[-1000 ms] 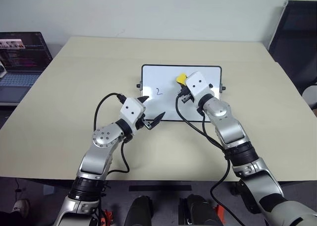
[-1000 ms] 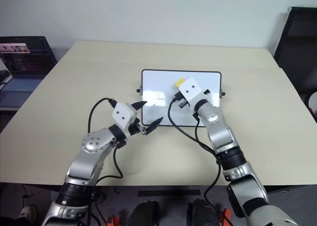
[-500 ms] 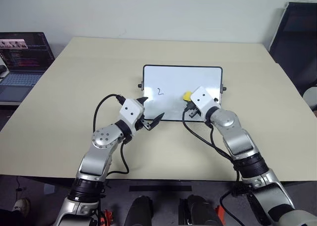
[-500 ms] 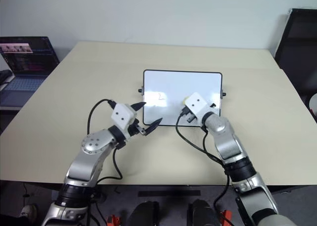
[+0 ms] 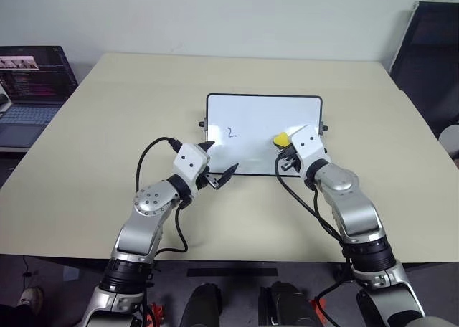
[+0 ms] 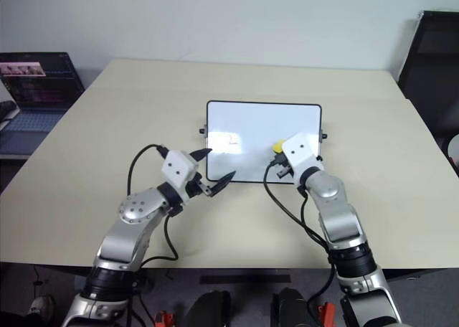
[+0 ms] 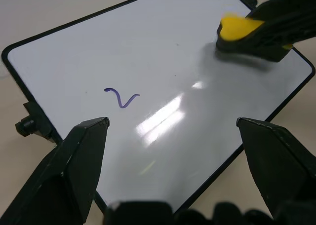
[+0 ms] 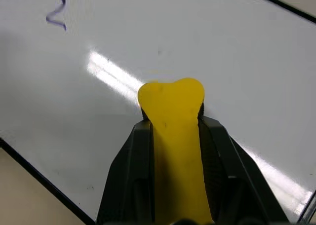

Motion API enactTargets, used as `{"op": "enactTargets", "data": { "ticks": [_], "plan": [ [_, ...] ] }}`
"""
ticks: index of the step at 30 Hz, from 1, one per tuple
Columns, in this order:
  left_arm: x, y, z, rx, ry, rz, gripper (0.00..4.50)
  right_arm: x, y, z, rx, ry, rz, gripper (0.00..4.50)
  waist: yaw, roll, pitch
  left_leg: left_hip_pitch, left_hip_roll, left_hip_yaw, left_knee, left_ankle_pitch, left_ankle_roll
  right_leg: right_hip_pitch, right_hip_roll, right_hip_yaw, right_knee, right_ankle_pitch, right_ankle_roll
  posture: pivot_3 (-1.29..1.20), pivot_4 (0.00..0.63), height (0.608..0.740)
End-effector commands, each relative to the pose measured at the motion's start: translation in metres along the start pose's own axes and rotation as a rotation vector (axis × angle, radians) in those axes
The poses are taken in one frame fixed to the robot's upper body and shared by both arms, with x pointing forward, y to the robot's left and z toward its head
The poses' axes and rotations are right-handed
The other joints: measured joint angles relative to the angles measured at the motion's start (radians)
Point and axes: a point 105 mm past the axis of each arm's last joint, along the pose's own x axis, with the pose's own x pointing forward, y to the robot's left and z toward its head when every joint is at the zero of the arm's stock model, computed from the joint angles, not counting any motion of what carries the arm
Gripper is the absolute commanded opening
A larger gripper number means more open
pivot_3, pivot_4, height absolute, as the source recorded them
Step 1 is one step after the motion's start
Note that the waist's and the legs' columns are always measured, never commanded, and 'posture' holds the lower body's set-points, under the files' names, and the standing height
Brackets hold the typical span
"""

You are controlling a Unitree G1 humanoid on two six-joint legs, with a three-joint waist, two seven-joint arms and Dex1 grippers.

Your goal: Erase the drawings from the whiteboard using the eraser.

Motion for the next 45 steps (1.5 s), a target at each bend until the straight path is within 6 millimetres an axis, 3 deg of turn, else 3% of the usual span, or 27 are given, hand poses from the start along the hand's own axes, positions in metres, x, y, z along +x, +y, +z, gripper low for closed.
{"op": "enactTargets", "data": {
  "ticks": [1,8,20,32,40,45],
  "plan": [
    [-0.016,0.015,0.013,0.005,-0.059,0.134,4.50,-0.015,-0.006,0.017,-0.011,-0.125,-0.022,0.92,-0.001,0.000,0.000,0.000,0.000,0.000,0.000,0.000,0.000,0.000,0.000,0.000,0.000,0.000,0.000,0.00,0.150,0.740],
    [-0.037,0.014,0.004,-0.023,-0.058,0.232,4.50,-0.030,0.003,-0.014,-0.035,-0.124,-0.026,0.92,0.000,0.000,0.000,0.000,0.000,0.000,0.001,0.000,0.000,0.000,0.000,0.000,0.000,-0.001,0.001,0.00,0.150,0.740],
    [-0.034,0.020,0.006,-0.013,-0.066,0.230,4.50,-0.020,0.000,-0.002,-0.052,-0.166,-0.015,0.92,0.001,0.000,0.000,0.001,0.000,0.000,0.000,0.000,0.000,0.001,0.000,0.000,0.000,0.000,0.000,0.00,0.150,0.740],
    [-0.021,0.028,-0.012,-0.110,-0.028,0.191,4.50,0.054,0.051,0.062,-0.079,-0.273,0.172,0.92,-0.004,0.000,0.000,0.002,0.000,0.001,0.000,0.000,0.000,0.000,0.001,0.000,0.001,0.001,-0.002,0.00,0.150,0.740],
    [-0.019,0.026,-0.020,-0.170,-0.013,0.179,4.50,0.096,0.068,0.068,-0.172,-0.191,0.238,0.92,-0.004,0.000,0.000,0.001,0.000,0.000,0.000,0.000,0.000,0.000,0.000,-0.001,0.001,0.001,-0.002,0.00,0.150,0.740],
    [-0.016,0.022,-0.016,-0.166,-0.021,0.166,4.50,0.111,0.056,0.075,-0.204,-0.178,0.192,0.92,-0.005,0.000,0.001,0.001,0.000,-0.001,0.000,0.000,0.000,0.000,0.000,-0.001,0.001,0.001,-0.002,0.00,0.150,0.740]
  ]
}}
